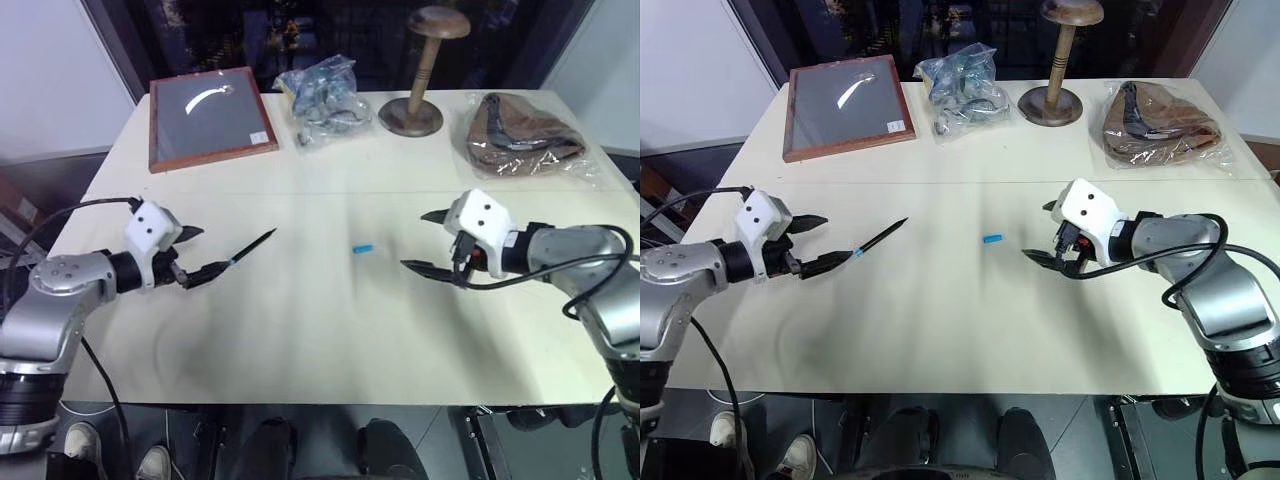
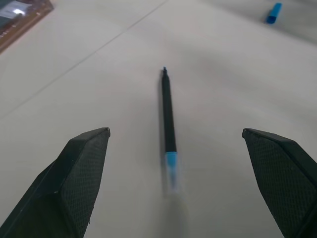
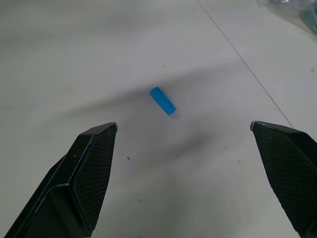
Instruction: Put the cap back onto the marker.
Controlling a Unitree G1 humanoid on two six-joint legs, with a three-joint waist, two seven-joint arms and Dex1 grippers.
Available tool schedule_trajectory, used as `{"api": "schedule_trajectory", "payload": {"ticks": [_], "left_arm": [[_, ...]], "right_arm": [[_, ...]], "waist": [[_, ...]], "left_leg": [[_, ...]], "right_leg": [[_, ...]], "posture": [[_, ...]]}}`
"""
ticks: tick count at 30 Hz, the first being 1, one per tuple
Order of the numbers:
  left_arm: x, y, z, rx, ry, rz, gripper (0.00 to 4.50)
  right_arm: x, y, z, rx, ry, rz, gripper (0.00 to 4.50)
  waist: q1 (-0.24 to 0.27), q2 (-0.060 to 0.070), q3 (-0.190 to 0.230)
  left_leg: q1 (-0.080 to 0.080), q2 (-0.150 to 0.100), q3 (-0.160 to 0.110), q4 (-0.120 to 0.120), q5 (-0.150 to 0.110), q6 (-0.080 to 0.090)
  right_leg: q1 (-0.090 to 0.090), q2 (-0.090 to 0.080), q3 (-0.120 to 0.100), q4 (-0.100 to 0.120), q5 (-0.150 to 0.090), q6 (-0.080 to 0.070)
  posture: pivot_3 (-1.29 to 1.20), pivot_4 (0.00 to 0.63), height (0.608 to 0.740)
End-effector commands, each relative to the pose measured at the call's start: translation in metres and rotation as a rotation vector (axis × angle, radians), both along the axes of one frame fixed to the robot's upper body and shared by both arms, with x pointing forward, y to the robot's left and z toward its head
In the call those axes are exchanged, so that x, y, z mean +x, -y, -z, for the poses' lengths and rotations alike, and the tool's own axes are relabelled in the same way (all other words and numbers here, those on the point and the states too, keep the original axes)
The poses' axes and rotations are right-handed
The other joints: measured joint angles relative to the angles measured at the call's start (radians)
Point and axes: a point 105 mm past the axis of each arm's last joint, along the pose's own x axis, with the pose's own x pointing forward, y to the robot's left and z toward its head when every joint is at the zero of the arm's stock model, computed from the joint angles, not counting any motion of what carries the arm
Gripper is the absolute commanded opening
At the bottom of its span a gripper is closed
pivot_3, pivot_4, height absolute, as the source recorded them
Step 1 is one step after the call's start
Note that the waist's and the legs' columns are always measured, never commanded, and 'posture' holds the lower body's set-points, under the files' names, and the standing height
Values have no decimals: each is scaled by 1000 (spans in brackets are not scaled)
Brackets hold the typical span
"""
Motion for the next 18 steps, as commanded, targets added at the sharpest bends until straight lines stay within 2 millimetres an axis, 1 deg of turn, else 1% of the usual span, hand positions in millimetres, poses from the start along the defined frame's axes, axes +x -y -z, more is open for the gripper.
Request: {"api": "schedule_trajectory", "payload": {"ticks": [1,4,7,18], "left_arm": [[2,4,-11,4,53,16,4500],[6,4,-13,-28,59,-11,4500],[7,6,-13,-21,60,-6,4500],[10,6,-3,-7,35,-13,4500]], "right_arm": [[-3,-5,-9,-2,40,-25,4483],[-3,-5,-10,0,44,-24,4483],[-2,-7,-10,6,45,-23,4483],[-4,-9,-7,18,38,-28,4483]], "waist": [[0,0,0],[3,0,0],[1,0,0],[0,0,0]], "left_leg": [[0,0,0,0,0,0],[0,0,0,0,0,0],[0,0,0,1,0,0],[0,0,0,1,0,0]], "right_leg": [[0,0,0,0,0,0],[0,0,0,0,0,0],[0,0,0,0,0,0],[0,0,0,1,0,0]], "posture": [[0,150,740],[0,150,740],[0,150,740],[0,150,740]]}}
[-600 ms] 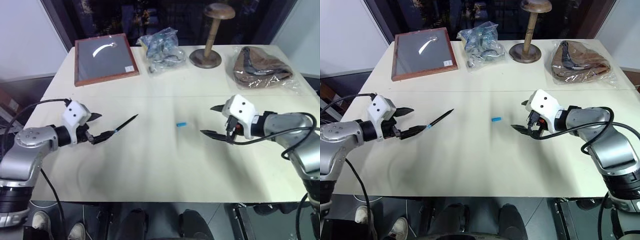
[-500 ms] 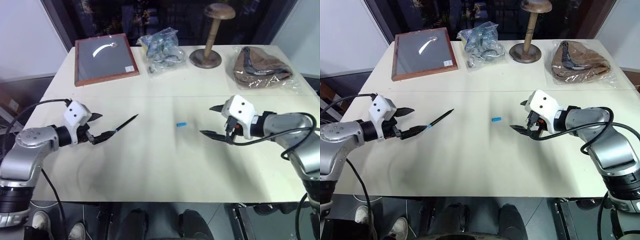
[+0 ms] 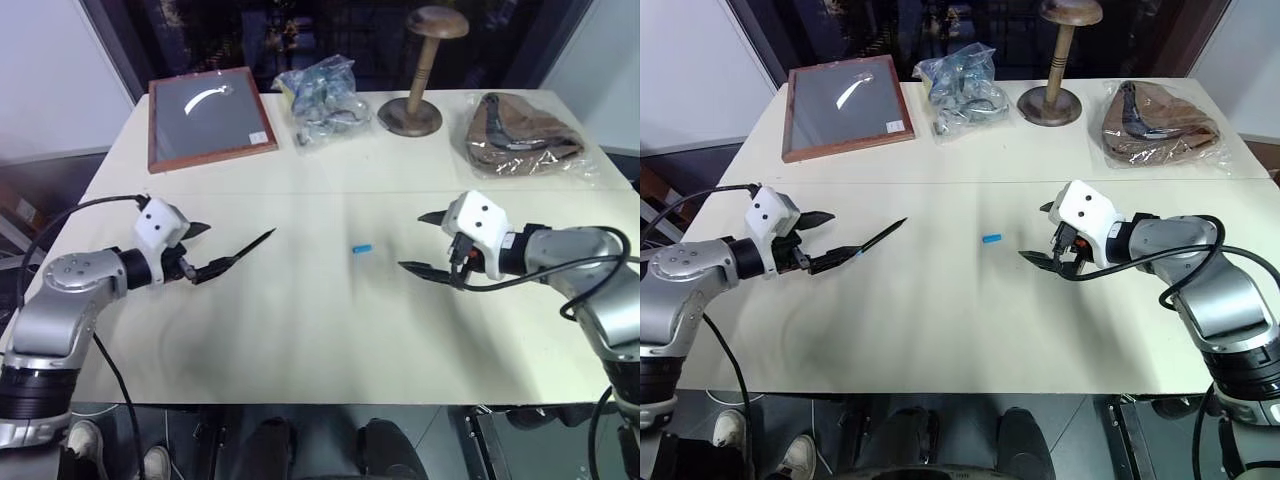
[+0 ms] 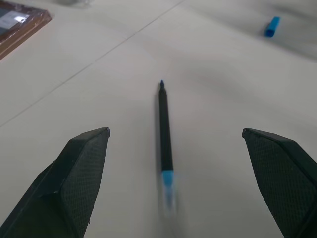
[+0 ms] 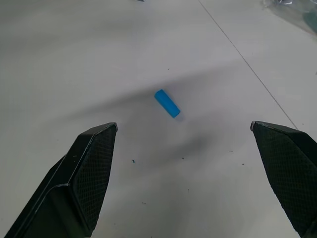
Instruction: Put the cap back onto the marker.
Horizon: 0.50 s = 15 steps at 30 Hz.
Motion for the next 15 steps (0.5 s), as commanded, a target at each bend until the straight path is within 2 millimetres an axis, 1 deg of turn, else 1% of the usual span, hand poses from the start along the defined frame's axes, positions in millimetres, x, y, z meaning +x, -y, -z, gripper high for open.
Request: {"api": "schedule_trajectory", "payload": {"ticks": [1,6,15], "left_arm": [[2,2,-5,13,27,7,4500],[3,1,-7,15,29,1,4500],[4,-1,-4,10,25,-19,4500]], "right_arm": [[-4,-7,-9,7,47,-28,4483],[-5,-8,-7,17,50,-25,4483],[-4,-10,-8,25,53,-26,4483]], "waist": [[0,0,0],[1,0,0],[0,0,0]], "left_leg": [[0,0,0,0,0,0],[0,0,0,1,0,0],[0,0,0,1,0,0]], "right_leg": [[0,0,0,0,0,0],[0,0,0,1,0,0],[0,0,0,1,0,0]], "posture": [[0,150,740],[0,150,740],[0,150,740]]}}
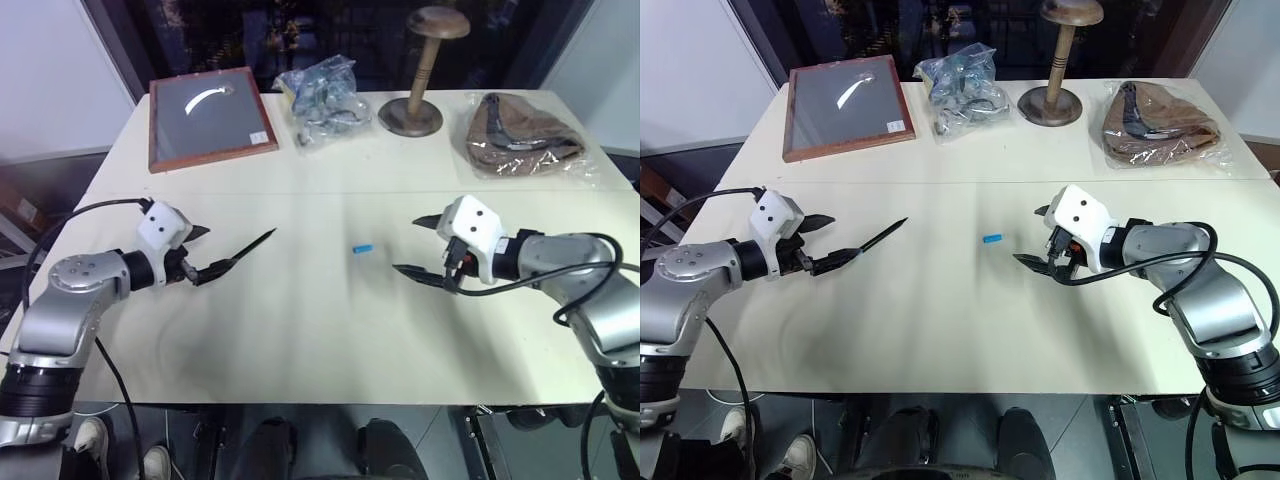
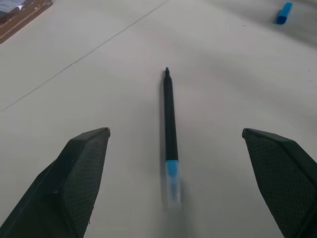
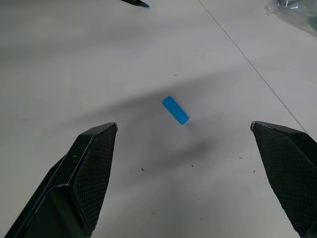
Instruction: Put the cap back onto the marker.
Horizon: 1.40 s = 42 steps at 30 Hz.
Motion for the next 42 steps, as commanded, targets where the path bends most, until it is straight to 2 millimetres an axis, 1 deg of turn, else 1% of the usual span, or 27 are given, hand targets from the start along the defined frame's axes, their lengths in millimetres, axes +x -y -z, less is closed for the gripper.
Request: {"api": "schedule_trajectory", "payload": {"ticks": [1,7,13,18,22,25,30,36,42], "left_arm": [[3,-3,-8,1,34,-14,4500],[12,-7,-3,-12,21,-42,4500],[31,-7,6,-31,3,-53,4500],[50,-1,16,-42,-19,-54,4500],[60,1,27,-32,-43,-44,4500],[67,8,34,-33,-71,-15,4500],[68,18,39,-20,-104,64,4500],[69,25,45,29,-108,105,4500],[66,26,54,70,-104,105,4500]], "right_arm": [[-1,-4,-13,-2,58,-20,4483],[-1,-8,-16,14,71,-17,4483],[0,-10,-17,27,84,2,4483],[-4,-13,-20,35,96,18,4483],[-9,-15,-23,46,115,46,4483],[-14,-16,-24,61,126,76,4483],[-20,-16,-22,78,130,118,4483],[-23,-15,-21,90,134,148,4483],[-21,-15,-23,89,137,152,4483]], "waist": [[0,0,0],[1,0,0],[1,0,0],[1,-1,0],[-1,-1,0],[-1,-1,0],[-1,-1,0],[1,-1,0],[2,-1,0]], "left_leg": [[0,0,0,0,0,0],[0,0,0,1,0,0],[0,-1,0,1,0,0],[0,-1,0,1,0,0],[0,-1,0,2,0,0],[0,-2,0,2,0,0],[-2,-2,0,3,0,0],[-3,-2,0,3,0,0],[-3,-2,0,3,0,0]], "right_leg": [[0,0,0,0,0,0],[0,0,0,2,0,0],[-1,0,0,4,0,0],[-2,0,0,5,0,0],[-2,0,-1,5,0,0],[-2,0,-1,6,0,0],[-4,0,-1,7,0,0],[-5,0,-1,8,0,0],[-4,0,-1,8,0,0]], "posture": [[0,150,740],[0,150,740],[0,150,740],[0,150,740],[0,150,740],[0,150,740],[0,150,740],[0,150,740],[0,150,740]]}}
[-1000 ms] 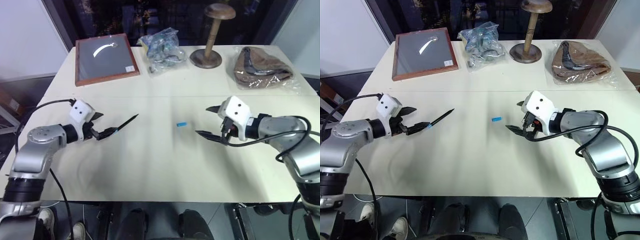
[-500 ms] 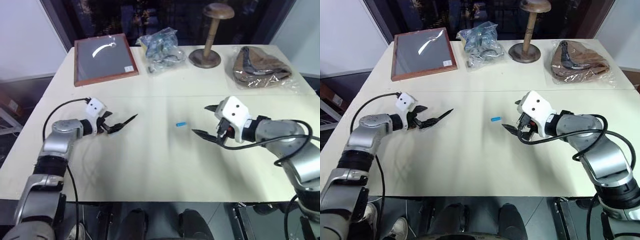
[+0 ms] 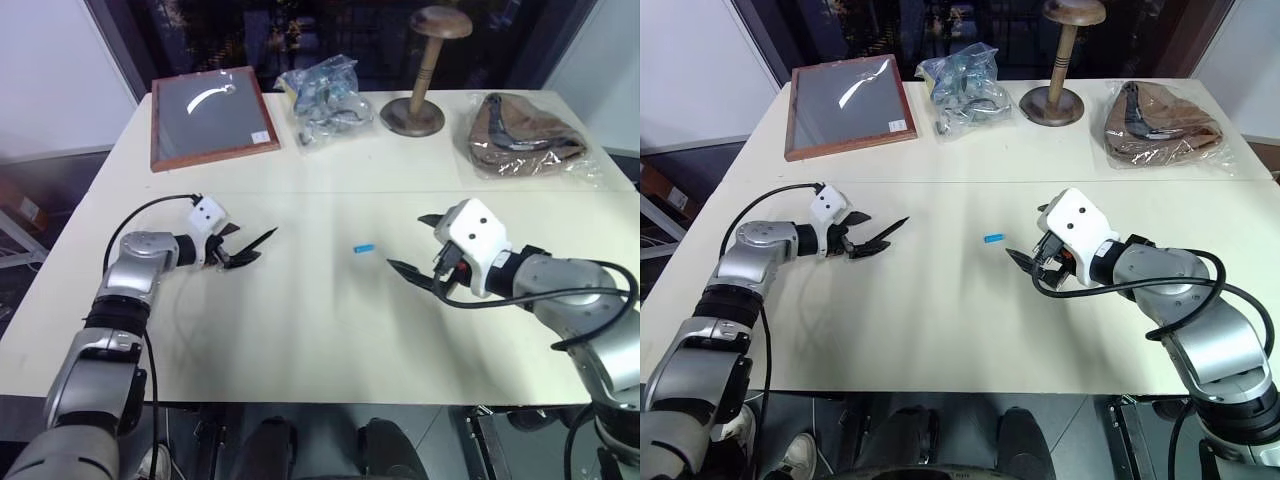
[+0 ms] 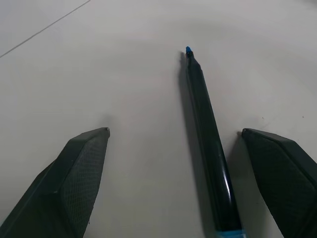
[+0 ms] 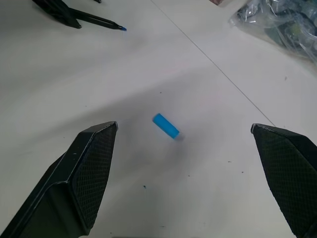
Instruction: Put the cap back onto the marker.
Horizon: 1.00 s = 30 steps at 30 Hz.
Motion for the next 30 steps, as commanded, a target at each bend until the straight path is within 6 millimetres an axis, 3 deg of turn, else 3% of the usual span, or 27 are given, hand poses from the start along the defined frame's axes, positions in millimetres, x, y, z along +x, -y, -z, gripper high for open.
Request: {"api": "schedule_trajectory", "payload": {"ticks": [1,5,11,19,30], "left_arm": [[-3,3,8,25,-6,8,4500],[-6,1,10,26,-9,5,3200],[-10,-6,13,12,-35,-20,98],[-10,-5,12,10,-39,-12,38],[-17,9,-39,164,239,221,38]], "right_arm": [[-1,-3,-13,5,56,-14,4483],[0,-4,-14,2,57,-20,4500],[2,-5,-15,0,60,-26,4500],[3,-4,-15,-9,57,-33,4500],[20,-13,2,-35,-5,-165,4500]], "waist": [[0,0,0],[0,0,0],[-3,0,0],[-3,0,0],[-6,0,0]], "left_leg": [[0,0,0,0,0,0],[0,0,0,0,0,0],[1,1,0,1,0,0],[1,1,0,1,0,0],[-1,1,0,0,0,0]], "right_leg": [[0,0,0,0,0,0],[0,0,0,0,0,0],[1,0,0,1,0,0],[1,0,0,1,0,0],[-1,0,0,0,0,0]], "posture": [[0,150,740],[0,150,740],[0,150,740],[0,150,740],[0,150,740]]}}
